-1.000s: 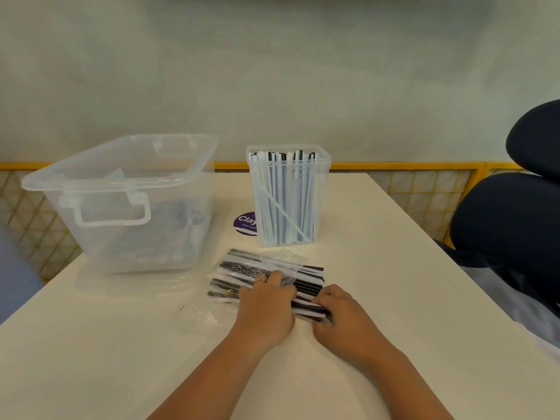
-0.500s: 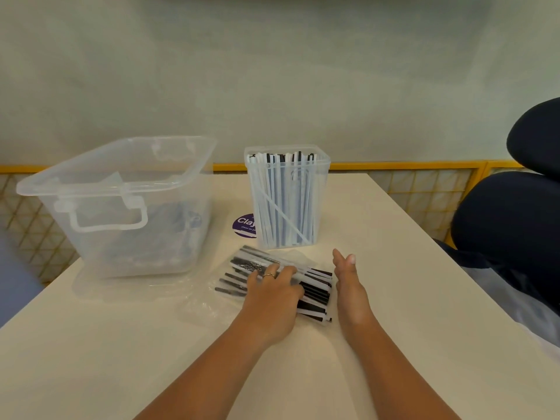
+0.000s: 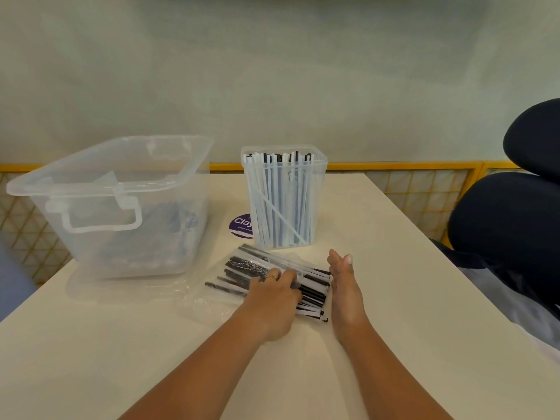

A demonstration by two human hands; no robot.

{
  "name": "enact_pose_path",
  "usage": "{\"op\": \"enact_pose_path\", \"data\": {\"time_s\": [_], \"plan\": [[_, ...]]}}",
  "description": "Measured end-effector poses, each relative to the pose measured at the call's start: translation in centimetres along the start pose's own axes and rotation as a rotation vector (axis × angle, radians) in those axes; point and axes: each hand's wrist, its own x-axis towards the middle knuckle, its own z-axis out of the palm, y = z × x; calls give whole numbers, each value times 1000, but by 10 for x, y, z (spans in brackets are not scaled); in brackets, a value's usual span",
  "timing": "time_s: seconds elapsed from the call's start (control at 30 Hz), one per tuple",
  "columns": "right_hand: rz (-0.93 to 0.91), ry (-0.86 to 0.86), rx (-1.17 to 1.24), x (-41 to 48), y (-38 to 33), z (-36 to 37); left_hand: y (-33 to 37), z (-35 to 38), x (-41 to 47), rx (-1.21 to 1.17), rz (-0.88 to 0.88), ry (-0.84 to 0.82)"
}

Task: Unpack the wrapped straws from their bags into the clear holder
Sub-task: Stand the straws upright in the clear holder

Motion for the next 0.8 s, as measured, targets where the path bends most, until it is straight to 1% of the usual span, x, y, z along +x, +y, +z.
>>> {"op": "enact_pose_path", "data": {"time_s": [0.07, 0.17, 0.3, 0.4, 0.53, 0.63, 0.7, 0.8], "plan": [[-2, 5, 14, 1, -1, -1, 0, -2, 0, -32, 8, 7], [8, 4, 31, 3, -1, -3, 1, -11, 0, -142, 14, 66], [1, 47, 120, 5, -1, -7, 1, -25, 0, -229, 26, 84], [-11, 90, 179, 10, 4, -9, 4, -37, -1, -360, 29, 96], [-32, 82, 116, 11, 10, -5, 6, -54, -2, -658, 40, 136], [-33, 82, 64, 12, 9, -3, 7, -69, -5, -972, 94, 200], [-27, 73, 48, 13, 9, -3, 8, -84, -11, -1122, 82, 302], [-29, 85, 15, 15, 11, -3, 2, -106, -18, -1357, -46, 469]]}}
